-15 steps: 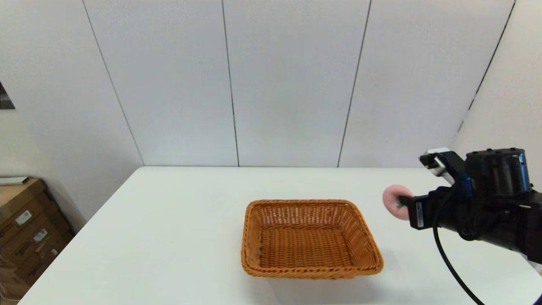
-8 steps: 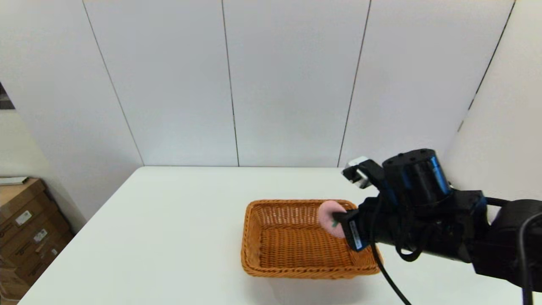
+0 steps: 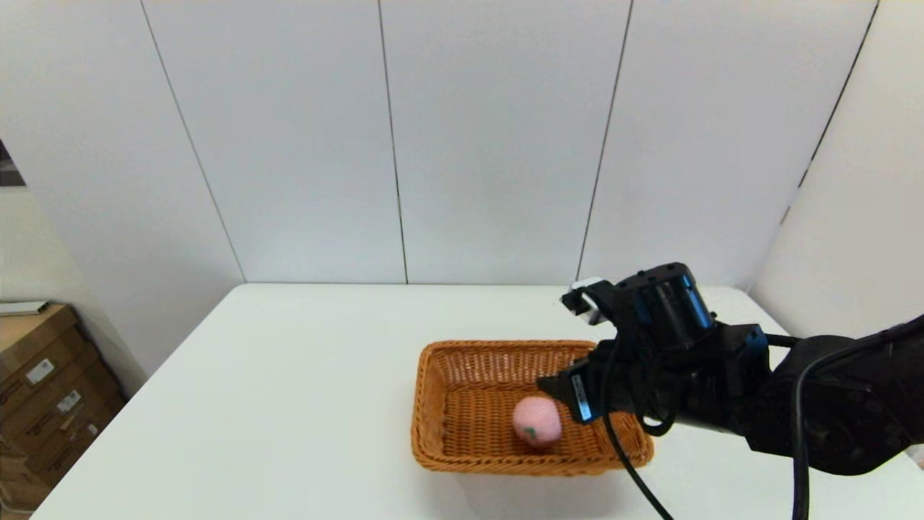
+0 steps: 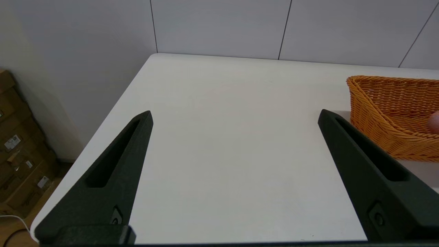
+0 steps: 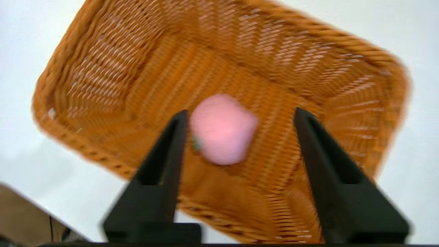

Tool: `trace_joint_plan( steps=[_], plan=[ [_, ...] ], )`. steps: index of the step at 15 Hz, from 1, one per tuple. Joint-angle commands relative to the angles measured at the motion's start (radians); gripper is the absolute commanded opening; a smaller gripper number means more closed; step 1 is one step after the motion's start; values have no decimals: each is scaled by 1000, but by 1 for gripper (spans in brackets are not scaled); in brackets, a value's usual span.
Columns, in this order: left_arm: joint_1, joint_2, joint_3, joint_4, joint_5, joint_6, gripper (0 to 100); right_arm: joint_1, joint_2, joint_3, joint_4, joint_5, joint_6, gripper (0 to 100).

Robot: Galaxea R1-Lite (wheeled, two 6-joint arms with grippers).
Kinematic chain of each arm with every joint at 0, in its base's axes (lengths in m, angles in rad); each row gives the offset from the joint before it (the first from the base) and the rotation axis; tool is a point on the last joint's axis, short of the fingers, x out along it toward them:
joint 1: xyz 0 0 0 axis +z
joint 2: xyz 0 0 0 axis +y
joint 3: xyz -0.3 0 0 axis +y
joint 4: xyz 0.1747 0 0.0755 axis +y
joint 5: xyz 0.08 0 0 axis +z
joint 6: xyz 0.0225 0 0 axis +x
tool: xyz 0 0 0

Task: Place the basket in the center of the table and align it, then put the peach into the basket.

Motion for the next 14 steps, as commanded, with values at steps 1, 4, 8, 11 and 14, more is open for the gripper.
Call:
trace_joint_plan(
  steps=[1,4,8,11,14],
  plan=[
    [2,0,0,0,1,0,100,-78,-223,24,1,-8,1,100],
    [0,0,0,0,1,-2,100,-78,-534,69,53,-70,-71,100],
    [0,0,0,0,1,-3,100,-201,-872,201,226,-153,-221,100],
    [0,0,0,0,1,-3,100,-360,-1102,388,234,-153,-260,100],
    [0,0,0,0,1,-3,100,-537,-1334,486,242,-146,-255,100]
  ],
)
